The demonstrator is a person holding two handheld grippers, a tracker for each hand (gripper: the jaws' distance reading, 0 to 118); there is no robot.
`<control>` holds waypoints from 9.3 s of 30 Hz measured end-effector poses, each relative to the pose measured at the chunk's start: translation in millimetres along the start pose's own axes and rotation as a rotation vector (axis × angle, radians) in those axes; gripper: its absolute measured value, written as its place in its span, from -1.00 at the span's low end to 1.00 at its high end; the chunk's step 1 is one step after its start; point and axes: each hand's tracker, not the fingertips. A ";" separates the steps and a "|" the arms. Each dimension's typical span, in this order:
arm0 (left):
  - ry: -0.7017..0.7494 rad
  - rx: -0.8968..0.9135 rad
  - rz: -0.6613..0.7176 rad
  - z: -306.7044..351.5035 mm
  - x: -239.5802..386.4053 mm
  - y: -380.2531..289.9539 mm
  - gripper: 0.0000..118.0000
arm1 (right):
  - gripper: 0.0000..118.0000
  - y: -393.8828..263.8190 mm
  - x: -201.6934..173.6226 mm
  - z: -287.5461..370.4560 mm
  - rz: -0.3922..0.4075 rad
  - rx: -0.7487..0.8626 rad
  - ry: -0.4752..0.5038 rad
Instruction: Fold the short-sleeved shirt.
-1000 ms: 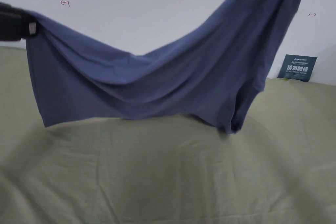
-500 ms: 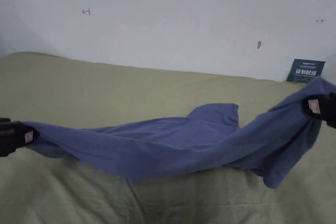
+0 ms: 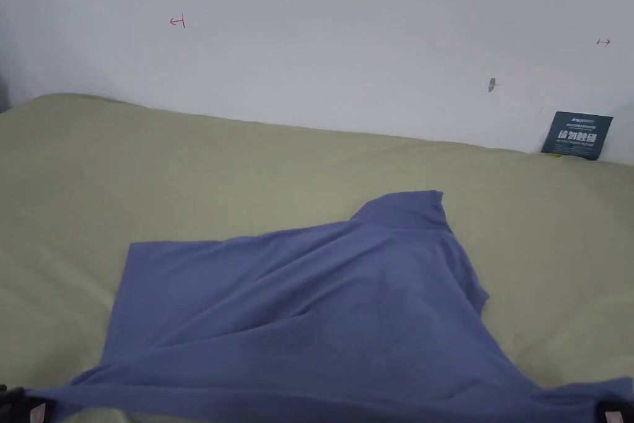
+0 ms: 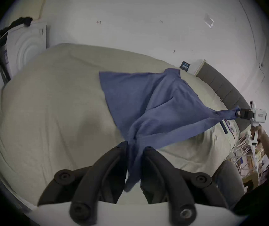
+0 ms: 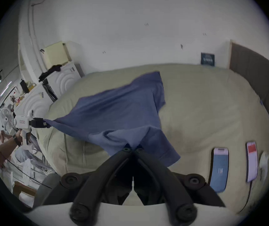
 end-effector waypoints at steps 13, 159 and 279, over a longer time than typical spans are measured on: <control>0.218 0.127 0.059 82.4 55.3 -9.9 0.57 | 0.38 10.2 -6.6 30.7 0.025 0.022 -0.261; 0.396 0.057 0.057 -143.0 64.1 8.1 -0.74 | 0.43 -28.4 -7.1 -161.4 0.343 0.001 -0.243; 0.463 -0.293 0.131 -158.7 60.5 82.3 -0.93 | 0.72 198.4 38.2 -236.6 0.266 -0.475 -0.209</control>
